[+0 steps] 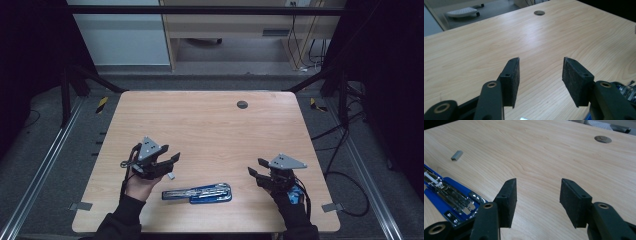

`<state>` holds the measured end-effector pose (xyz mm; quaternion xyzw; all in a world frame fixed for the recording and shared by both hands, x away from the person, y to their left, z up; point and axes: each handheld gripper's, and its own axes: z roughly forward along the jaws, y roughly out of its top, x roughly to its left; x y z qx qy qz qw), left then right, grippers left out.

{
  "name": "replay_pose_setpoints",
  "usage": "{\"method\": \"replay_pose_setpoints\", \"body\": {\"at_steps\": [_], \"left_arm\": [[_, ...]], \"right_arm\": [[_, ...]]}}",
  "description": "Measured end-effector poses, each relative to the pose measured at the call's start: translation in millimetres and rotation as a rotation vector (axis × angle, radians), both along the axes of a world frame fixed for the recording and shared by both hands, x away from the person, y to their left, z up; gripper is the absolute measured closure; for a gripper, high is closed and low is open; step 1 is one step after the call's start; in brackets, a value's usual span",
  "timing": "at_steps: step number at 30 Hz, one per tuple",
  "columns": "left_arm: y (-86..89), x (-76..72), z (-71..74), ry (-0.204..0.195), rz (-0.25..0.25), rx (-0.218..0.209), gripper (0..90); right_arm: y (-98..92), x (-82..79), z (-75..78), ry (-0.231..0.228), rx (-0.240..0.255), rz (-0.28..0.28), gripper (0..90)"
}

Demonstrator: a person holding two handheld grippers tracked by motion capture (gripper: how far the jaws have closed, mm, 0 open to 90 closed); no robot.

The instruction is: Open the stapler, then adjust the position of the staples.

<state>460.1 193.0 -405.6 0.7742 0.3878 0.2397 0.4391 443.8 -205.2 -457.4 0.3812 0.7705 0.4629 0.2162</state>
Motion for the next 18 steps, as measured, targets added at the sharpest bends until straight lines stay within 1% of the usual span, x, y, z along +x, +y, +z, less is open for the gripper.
{"method": "replay_pose_setpoints", "body": {"at_steps": [1,3,6,8,9,11,12,14,17,18], "left_arm": [[4.5,1.2,-2.6,0.005,0.015,0.019,46.8],[11.0,3.1,-7.4,0.015,0.026,0.028,45.6],[19.6,7.1,-17.1,0.045,0.052,0.025,44.1],[23.2,8.4,-23.8,0.063,0.060,0.018,43.6],[24.3,8.9,-27.0,0.071,0.061,0.023,43.6],[24.4,9.8,-31.0,0.090,0.069,0.052,43.5],[24.0,10.0,-32.0,0.100,0.072,0.057,42.9],[22.4,9.3,-35.4,0.103,0.070,0.058,42.9],[19.5,9.2,-43.1,0.131,0.068,0.073,42.7],[18.9,8.9,-45.5,0.138,0.068,0.085,42.5]], "right_arm": [[-1.7,-0.6,-0.6,0.003,-0.005,0.001,50.0],[-4.1,-3.1,-2.3,0.014,-0.009,-0.003,51.2],[-6.6,-6.7,-5.9,0.031,-0.032,0.002,52.5],[-7.4,-8.9,-7.1,0.039,-0.040,0.003,52.8],[-8.1,-9.8,-7.3,0.041,-0.042,0.004,53.1],[-9.0,-10.8,-7.8,0.043,-0.039,0.004,53.0],[-8.8,-11.0,-8.2,0.053,-0.036,0.002,53.2],[-8.5,-10.4,-9.1,0.054,-0.048,0.007,53.7],[-8.2,-10.7,-9.0,0.057,-0.045,0.006,54.2],[-8.3,-10.6,-9.0,0.056,-0.045,0.007,54.2]]}}
